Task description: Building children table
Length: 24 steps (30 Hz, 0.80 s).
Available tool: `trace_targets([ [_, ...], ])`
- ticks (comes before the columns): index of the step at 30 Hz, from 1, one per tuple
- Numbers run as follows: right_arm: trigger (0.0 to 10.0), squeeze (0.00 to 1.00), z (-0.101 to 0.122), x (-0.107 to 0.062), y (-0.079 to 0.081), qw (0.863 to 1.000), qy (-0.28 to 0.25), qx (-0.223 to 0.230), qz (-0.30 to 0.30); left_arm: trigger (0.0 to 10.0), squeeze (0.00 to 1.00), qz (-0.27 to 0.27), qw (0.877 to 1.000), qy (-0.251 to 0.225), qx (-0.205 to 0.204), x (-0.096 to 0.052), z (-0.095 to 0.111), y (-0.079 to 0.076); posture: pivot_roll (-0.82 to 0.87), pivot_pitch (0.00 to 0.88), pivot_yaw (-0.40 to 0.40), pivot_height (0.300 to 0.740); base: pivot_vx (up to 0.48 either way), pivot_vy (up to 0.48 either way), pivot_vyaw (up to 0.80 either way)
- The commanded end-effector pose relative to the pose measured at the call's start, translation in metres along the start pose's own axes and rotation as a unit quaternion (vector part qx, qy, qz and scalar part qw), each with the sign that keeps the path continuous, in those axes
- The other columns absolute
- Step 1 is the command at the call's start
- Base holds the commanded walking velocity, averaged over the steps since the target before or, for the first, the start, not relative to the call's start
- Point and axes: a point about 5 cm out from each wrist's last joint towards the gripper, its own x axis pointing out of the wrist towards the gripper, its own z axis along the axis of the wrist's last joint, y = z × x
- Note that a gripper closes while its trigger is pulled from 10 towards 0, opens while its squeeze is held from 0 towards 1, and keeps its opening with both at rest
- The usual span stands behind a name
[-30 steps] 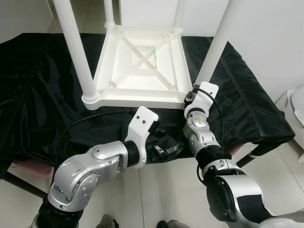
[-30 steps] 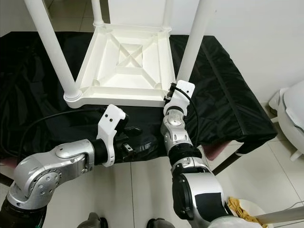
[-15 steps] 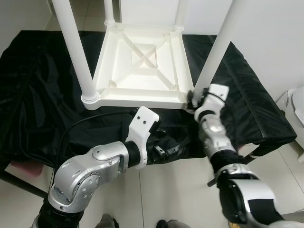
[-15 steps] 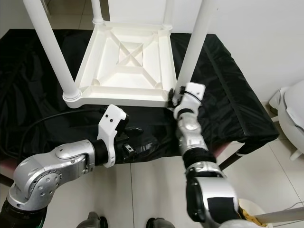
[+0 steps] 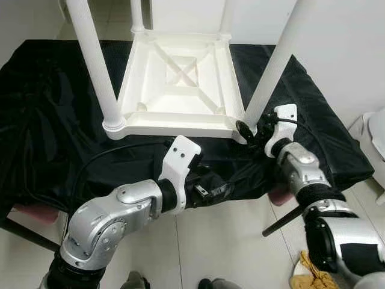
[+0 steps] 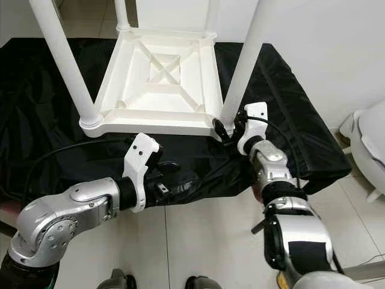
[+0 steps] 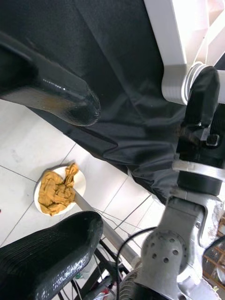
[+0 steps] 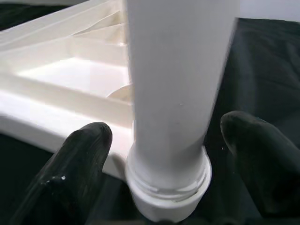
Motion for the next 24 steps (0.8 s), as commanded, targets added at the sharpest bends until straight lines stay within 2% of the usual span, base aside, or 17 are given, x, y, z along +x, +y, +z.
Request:
trace_targets([
  [1,10.0,0.0,-0.002,-0.001,0.0,1.0,0.012,-0.004,0.025,10.0,0.0,-0.014,1.0,0.007,0.003,0.0,-0.001,-0.004,0.05,0.096,-0.045,0.74,0.0,0.0,0.0],
  [3,10.0,0.0,-0.001,-0.003,-0.003,0.998,0.019,-0.013,0.055,10.0,0.0,-0.014,1.0,0.007,0.004,0.001,-0.001,-0.004,0.05,0.096,-0.045,0.74,0.0,0.0,0.0],
  [6,10.0,0.0,-0.001,-0.004,-0.004,0.997,0.027,-0.016,0.068,10.0,0.0,-0.015,1.0,0.007,0.004,0.001,-0.001,-0.004,0.05,0.093,-0.041,0.74,0.0,0.0,0.0],
  [7,2.7,0.0,-0.002,-0.005,-0.006,0.997,0.035,-0.007,0.069,10.0,0.0,-0.015,1.0,0.007,0.004,0.0,-0.001,-0.004,0.05,0.094,-0.042,0.74,0.0,0.0,0.0],
  [8,0.0,0.0,-0.003,-0.005,-0.007,0.997,0.041,-0.008,0.069,10.0,0.0,-0.016,1.0,0.008,0.005,0.0,-0.001,-0.005,0.05,0.095,-0.042,0.74,0.0,0.0,0.0],
  [10,0.0,0.0,-0.004,-0.006,-0.008,0.996,0.045,-0.009,0.07,10.0,0.0,-0.016,1.0,0.008,0.005,0.0,-0.001,-0.005,0.05,0.095,-0.042,0.74,0.0,0.0,0.0],
  [14,0.0,0.0,-0.005,-0.005,-0.008,0.996,0.049,0.021,0.069,10.0,0.0,-0.015,1.0,0.009,0.005,-0.001,-0.001,-0.004,0.06,0.096,-0.041,0.74,0.0,0.0,0.0],
  [24,0.0,0.0,-0.013,-0.004,-0.002,0.996,0.051,0.044,0.059,10.0,0.0,-0.013,1.0,0.01,0.004,-0.002,-0.001,-0.004,0.06,0.101,-0.037,0.74,0.0,0.0,0.0],
])
